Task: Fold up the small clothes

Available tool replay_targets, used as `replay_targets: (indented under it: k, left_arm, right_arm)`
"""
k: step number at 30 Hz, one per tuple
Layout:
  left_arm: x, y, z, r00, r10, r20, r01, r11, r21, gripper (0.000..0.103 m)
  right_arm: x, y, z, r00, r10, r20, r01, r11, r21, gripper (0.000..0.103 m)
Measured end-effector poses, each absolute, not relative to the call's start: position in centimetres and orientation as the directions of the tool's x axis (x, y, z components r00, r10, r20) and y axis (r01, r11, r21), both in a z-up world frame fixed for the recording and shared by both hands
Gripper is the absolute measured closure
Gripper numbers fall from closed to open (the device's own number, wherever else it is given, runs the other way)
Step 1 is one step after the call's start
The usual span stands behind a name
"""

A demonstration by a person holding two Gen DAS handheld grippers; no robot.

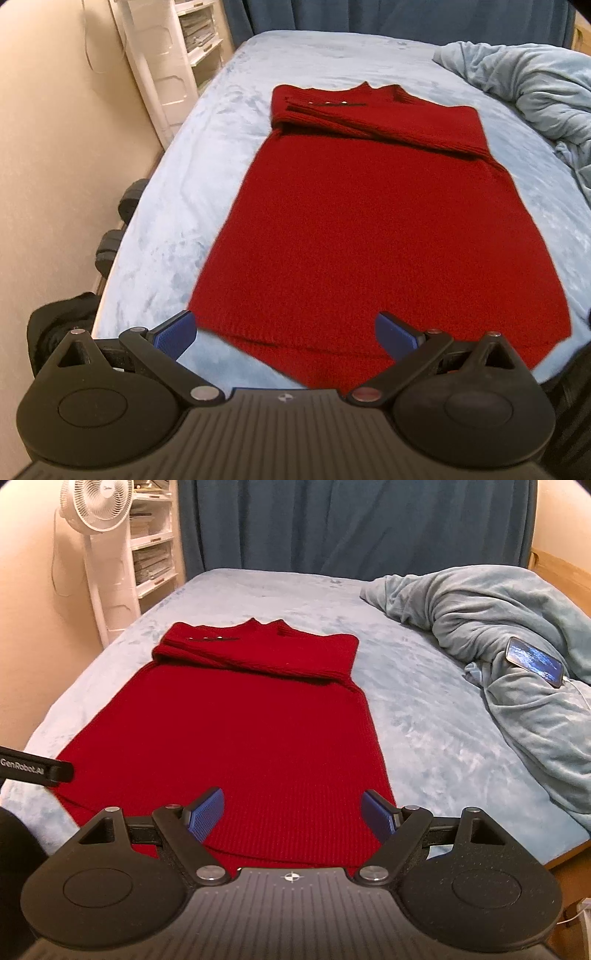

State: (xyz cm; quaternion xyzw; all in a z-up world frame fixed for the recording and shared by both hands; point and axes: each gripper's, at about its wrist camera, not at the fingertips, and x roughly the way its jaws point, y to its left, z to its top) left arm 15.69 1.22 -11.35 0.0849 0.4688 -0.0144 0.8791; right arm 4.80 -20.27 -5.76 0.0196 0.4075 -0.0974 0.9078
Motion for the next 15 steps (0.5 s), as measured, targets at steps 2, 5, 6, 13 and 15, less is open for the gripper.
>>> replay_targets:
  k: [2,5,6,13,15]
  left_arm:
    - [16.8,1.5,-11.7,0.563,0.070,-0.824,0.096,0.984,0.149,0.000]
    - [18.7,2.5,-12.6,0.571,0.074,-0.818,0.090,0.984,0.152,0.000]
    - [19.4,2.8,-13.0,0.579,0.069,-0.812,0.095,0.984,0.151,0.000]
    - [25.5,4.8,-17.2,0.556,0.070,-0.828,0.141,0.974,0.176,0.000]
    - [27.2,5.6,-18.6,0.527,0.056,-0.848,0.155,0.975,0.160,0.000]
  right_arm:
    - [5.5,-20.7,-6.1,0.646,-0.172,-0.744,0.199,0.978,-0.054,0.020]
    - [6.8,-21.8,-7.0,0.634,-0.193,-0.749,0.217,0.974,-0.068,0.020]
    - [7.3,-22.4,-7.4,0.628,-0.204,-0.751,0.228,0.971,-0.072,0.020]
    - [11.7,-28.1,-12.0,0.552,-0.243,-0.798,0.331,0.942,-0.058,0.018]
    - [13.3,-30.0,-14.0,0.509,-0.235,-0.828,0.357,0.933,-0.045,0.018]
